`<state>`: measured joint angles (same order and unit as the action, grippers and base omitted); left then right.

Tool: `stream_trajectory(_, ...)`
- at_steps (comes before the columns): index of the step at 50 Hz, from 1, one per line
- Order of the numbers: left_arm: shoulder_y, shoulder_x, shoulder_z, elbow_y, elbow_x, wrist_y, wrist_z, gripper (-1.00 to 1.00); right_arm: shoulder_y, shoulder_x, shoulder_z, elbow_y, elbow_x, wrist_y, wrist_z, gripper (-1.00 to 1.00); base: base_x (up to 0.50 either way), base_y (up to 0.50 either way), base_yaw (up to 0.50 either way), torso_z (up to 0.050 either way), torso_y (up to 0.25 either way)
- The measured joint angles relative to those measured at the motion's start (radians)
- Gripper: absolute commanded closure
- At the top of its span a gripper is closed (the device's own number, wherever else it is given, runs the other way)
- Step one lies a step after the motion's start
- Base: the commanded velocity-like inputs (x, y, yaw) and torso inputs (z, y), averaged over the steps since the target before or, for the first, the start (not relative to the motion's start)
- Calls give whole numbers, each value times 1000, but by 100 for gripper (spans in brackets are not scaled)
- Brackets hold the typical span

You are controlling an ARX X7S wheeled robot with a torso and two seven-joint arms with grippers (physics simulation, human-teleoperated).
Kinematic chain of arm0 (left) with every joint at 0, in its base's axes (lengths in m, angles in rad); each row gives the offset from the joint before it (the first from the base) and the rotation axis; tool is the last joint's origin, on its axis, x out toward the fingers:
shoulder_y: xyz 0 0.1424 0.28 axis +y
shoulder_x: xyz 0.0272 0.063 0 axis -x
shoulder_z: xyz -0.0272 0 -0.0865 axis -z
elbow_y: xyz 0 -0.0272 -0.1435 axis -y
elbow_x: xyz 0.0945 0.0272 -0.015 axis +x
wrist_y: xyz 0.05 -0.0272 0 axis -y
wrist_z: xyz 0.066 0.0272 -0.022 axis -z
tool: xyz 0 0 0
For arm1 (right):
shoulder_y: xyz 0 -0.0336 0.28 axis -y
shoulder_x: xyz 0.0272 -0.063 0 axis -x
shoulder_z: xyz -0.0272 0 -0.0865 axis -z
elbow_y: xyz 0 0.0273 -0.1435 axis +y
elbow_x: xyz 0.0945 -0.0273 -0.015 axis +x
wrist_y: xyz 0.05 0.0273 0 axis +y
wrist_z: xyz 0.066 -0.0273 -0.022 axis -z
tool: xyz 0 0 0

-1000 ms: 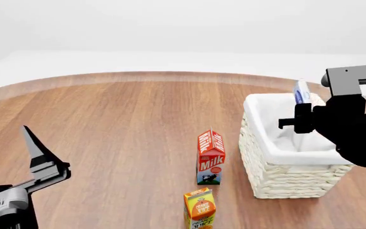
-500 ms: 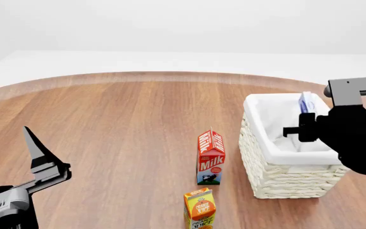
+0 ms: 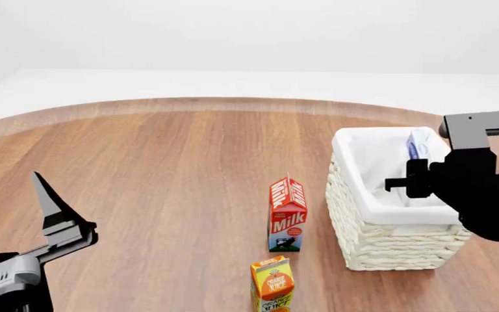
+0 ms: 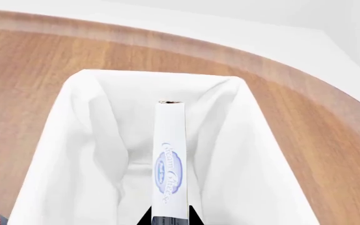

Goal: Pick up the cream cheese box and the butter, and put them in the basket.

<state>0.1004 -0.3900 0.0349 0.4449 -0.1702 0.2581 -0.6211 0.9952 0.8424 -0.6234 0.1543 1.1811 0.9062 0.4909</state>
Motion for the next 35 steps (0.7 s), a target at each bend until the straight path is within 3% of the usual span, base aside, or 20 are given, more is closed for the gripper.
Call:
stream_trajectory(8,-1,-1,2,-1,0,0,-1,-100,0,-3,-6,10,-8,-4,-7,100,0,0,0,0,1)
stream_trajectory(9,-1,-1,2,-1,0,0,-1,-100,0,-3,-6,11,-9,-4,-7,-100,0,0,0,0,0)
stream_trajectory(35,0,-4,10,-3,3,2,-5,-100,13,15,-5,-37,-31,0,-20,-100,0,0,0,0,0)
